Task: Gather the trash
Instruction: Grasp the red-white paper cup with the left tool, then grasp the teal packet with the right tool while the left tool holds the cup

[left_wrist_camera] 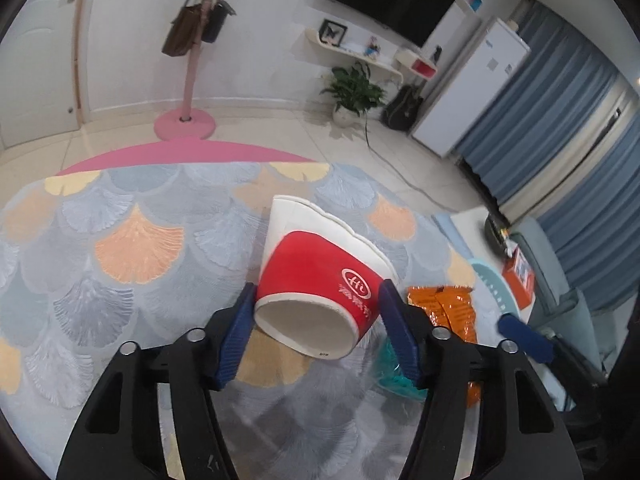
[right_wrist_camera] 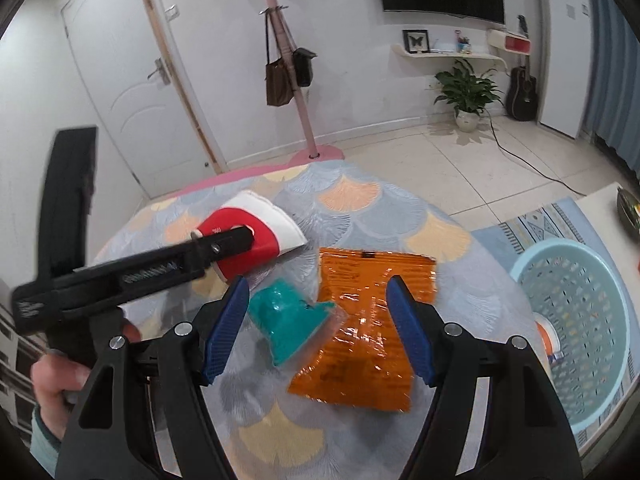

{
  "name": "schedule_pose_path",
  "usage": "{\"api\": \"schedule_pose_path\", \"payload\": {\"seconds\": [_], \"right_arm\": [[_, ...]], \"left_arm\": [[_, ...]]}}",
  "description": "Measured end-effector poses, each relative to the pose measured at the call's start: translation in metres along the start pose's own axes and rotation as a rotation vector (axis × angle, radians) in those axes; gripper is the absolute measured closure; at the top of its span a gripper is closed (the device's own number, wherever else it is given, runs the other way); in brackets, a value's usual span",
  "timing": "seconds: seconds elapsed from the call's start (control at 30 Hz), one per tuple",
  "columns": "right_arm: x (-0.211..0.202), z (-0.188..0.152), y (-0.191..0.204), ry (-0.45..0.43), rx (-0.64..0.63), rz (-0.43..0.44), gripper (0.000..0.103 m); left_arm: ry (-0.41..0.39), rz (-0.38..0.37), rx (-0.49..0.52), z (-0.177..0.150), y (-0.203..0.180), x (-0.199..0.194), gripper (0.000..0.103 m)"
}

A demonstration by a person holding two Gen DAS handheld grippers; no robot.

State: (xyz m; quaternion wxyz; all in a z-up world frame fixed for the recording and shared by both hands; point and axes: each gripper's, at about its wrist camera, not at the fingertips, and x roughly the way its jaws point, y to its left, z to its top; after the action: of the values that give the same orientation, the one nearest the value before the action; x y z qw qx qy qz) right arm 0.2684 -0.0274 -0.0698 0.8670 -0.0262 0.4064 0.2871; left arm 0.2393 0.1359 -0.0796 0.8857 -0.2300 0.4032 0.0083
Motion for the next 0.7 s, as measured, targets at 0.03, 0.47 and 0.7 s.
{"api": "schedule_pose_path", "payload": {"seconds": [0.03, 0.47, 0.7], "right_arm": [[0.003, 0.0, 0.003, 0.0, -0.011, -0.003, 0.036], [0.034, -0.011, 0.023, 0.058, -0.115, -0.023, 0.036], [0.032, -0.016, 0.032, 0.071, -0.16, -0.016, 0.043]], "left_arm": [[-0.015, 0.001, -0.004, 0.001, 0.001, -0.004, 0.047], [-0.092, -0.018, -0.015, 0.005, 0.007, -0.03, 0.052], [-0.115, -0.032, -0.019, 0.008, 0.01, -0.034, 0.052]]}}
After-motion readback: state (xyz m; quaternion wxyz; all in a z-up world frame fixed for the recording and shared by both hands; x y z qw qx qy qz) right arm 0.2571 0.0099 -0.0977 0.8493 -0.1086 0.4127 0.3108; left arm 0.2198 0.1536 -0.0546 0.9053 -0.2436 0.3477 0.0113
